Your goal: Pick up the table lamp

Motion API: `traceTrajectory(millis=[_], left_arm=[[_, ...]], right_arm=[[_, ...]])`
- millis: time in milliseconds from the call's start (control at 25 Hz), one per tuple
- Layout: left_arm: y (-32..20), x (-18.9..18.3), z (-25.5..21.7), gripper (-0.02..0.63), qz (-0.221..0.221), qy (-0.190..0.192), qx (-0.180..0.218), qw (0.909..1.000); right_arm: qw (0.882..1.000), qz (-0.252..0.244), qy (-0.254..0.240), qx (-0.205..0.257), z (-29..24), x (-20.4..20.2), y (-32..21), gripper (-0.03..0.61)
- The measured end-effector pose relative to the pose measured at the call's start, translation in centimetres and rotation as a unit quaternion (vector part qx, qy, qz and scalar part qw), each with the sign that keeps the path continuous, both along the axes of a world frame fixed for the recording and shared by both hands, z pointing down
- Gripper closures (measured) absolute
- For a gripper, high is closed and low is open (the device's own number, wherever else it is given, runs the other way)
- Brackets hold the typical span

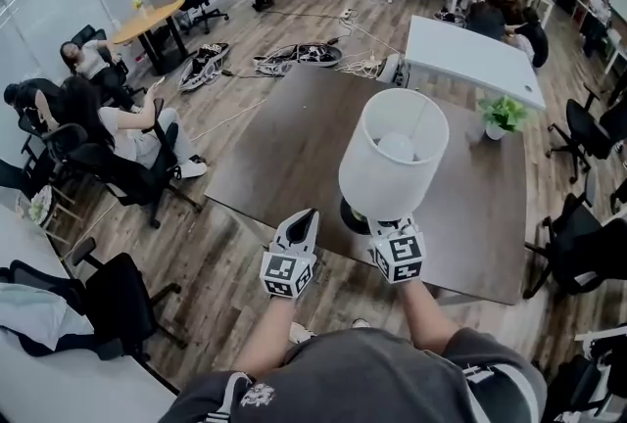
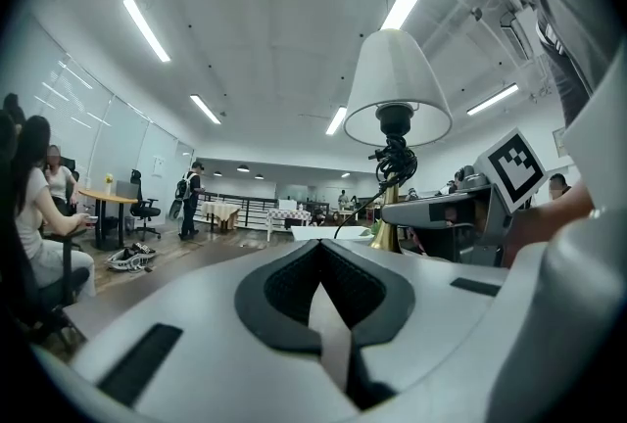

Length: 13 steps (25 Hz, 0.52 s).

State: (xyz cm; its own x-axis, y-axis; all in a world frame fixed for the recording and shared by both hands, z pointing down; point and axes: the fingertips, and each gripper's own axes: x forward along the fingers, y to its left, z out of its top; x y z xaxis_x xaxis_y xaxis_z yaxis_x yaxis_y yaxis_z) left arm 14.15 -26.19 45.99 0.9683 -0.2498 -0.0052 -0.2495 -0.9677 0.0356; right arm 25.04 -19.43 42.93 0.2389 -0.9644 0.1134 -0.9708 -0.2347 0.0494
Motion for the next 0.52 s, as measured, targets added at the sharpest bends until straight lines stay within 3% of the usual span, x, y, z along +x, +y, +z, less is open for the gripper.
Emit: traceTrajectory(millis=[520], left_arm=[[0.52,0.31,-0.55,0.604,0.0,-0.002,0.005,1.0]], right_arm=[[1.0,-0.005,0.004,-0.001,-0.3,0.06,0.2,0.48]])
